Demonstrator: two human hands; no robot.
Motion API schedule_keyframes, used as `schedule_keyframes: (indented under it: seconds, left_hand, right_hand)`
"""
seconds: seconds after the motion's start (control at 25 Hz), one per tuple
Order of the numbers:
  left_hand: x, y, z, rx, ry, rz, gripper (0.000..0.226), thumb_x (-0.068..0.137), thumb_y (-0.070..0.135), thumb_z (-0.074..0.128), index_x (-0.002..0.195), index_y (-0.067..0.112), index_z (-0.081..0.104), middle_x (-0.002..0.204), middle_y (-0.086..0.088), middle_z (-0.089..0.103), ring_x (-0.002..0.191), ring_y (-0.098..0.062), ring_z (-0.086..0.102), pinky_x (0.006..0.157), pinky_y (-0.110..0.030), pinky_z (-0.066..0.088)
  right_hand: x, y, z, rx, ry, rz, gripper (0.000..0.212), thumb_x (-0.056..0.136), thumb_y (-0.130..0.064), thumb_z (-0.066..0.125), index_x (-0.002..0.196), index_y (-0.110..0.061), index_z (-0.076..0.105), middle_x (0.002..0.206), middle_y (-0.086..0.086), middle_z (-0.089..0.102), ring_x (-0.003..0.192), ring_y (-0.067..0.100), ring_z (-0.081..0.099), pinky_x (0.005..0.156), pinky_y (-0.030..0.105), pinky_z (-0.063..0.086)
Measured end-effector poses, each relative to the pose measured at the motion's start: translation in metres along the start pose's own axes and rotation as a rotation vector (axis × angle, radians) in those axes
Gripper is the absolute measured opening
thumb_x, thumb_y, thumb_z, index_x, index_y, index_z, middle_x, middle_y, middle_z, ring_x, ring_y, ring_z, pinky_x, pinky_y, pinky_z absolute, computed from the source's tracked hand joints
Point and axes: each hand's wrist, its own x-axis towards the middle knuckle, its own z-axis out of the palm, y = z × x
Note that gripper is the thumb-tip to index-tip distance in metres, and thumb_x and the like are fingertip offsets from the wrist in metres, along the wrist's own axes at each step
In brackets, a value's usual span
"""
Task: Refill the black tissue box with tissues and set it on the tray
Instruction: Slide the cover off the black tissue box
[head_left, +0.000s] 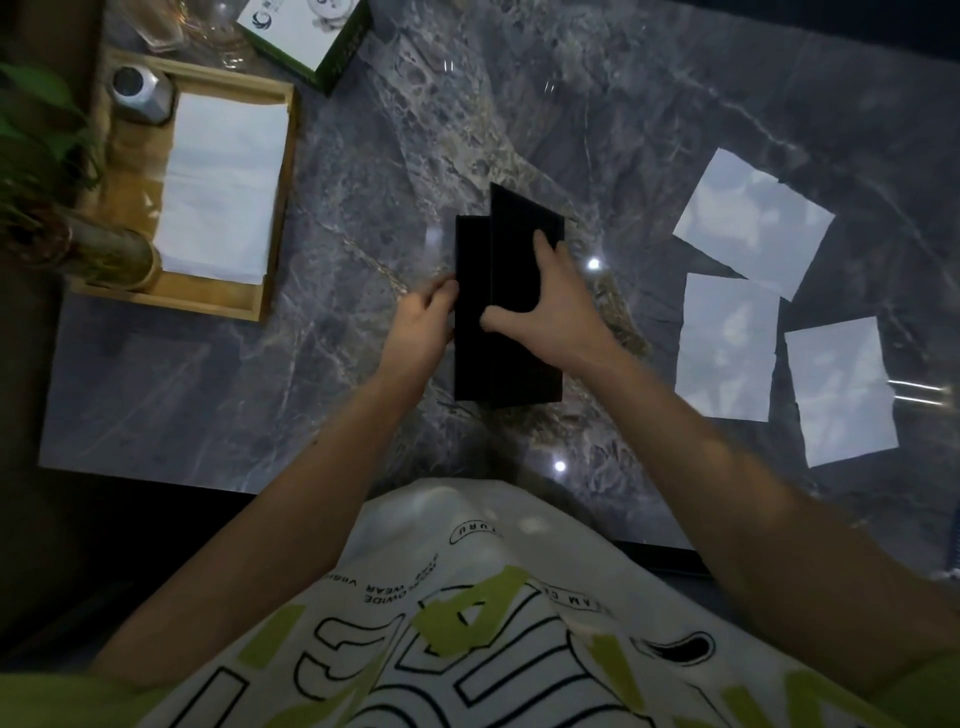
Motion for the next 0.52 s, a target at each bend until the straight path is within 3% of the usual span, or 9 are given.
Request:
schedule_keyframes:
  seconds: [0.04, 0.12, 0.24, 0.32, 0.4, 0.52]
  left_hand:
    - [0.001, -0.003, 0.0, 0.075, -0.005, 0.051, 0.043, 0.093, 0.028, 0.049, 0.133, 0.014, 0.052, 0.123, -0.004, 0.064, 0.111, -0.012, 0.062, 0.097, -0.035, 0.052]
    - [-0.002, -0.005, 0.003, 0.262, -0.034, 0.163, 0.052, 0.089, 0.023, 0.054, 0.14, 0.014, 0.044, 0.127, -0.002, 0.06, 0.117, -0.012, 0.058, 0.105, -0.041, 0.046]
    - [-0.006, -0.01, 0.012, 0.529, -0.019, 0.311, 0.074, 0.083, 0.029, 0.059, 0.148, 0.011, 0.029, 0.145, -0.008, 0.045, 0.135, -0.019, 0.043, 0.112, -0.042, 0.037]
    - [-0.007, -0.013, 0.017, 0.63, -0.011, 0.339, 0.085, 0.081, 0.033, 0.064, 0.151, 0.01, 0.022, 0.151, -0.012, 0.035, 0.14, -0.023, 0.035, 0.117, -0.035, 0.028]
    - [-0.01, -0.015, 0.02, 0.704, -0.027, 0.355, 0.092, 0.081, 0.031, 0.07, 0.153, 0.01, 0.016, 0.155, -0.014, 0.024, 0.144, -0.023, 0.025, 0.116, -0.024, 0.019]
    - [-0.015, -0.018, 0.024, 0.774, -0.068, 0.363, 0.102, 0.081, 0.035, 0.073, 0.155, 0.015, 0.005, 0.16, -0.015, 0.004, 0.149, -0.025, 0.009, 0.119, -0.029, 0.015]
  right_hand:
    - [-0.003, 0.006, -0.008, 0.089, 0.002, -0.018, 0.106, 0.069, -0.038, 0.079, 0.153, -0.013, 0.02, 0.15, 0.01, 0.034, 0.135, 0.022, 0.038, 0.108, 0.039, 0.04]
    - [-0.009, 0.015, -0.023, 0.264, -0.048, -0.038, 0.101, 0.072, -0.026, 0.079, 0.154, -0.014, 0.022, 0.147, 0.0, 0.042, 0.129, 0.008, 0.044, 0.103, 0.025, 0.041]
    - [-0.014, 0.03, -0.038, 0.452, -0.089, -0.119, 0.081, 0.07, -0.022, 0.071, 0.145, -0.023, 0.039, 0.137, -0.016, 0.052, 0.127, -0.003, 0.049, 0.103, 0.023, 0.043]
    - [-0.02, 0.037, -0.042, 0.601, -0.091, -0.136, 0.066, 0.073, -0.009, 0.063, 0.133, -0.032, 0.048, 0.129, -0.018, 0.058, 0.125, 0.001, 0.053, 0.101, 0.029, 0.048]
    - [-0.025, 0.046, -0.047, 0.762, -0.077, -0.101, 0.06, 0.075, -0.002, 0.056, 0.128, -0.031, 0.054, 0.125, -0.008, 0.063, 0.121, 0.013, 0.058, 0.089, 0.03, 0.053]
    - [-0.03, 0.059, -0.056, 0.867, 0.002, -0.047, 0.049, 0.079, 0.002, 0.049, 0.124, -0.015, 0.059, 0.11, 0.0, 0.068, 0.104, 0.018, 0.065, 0.078, 0.027, 0.053]
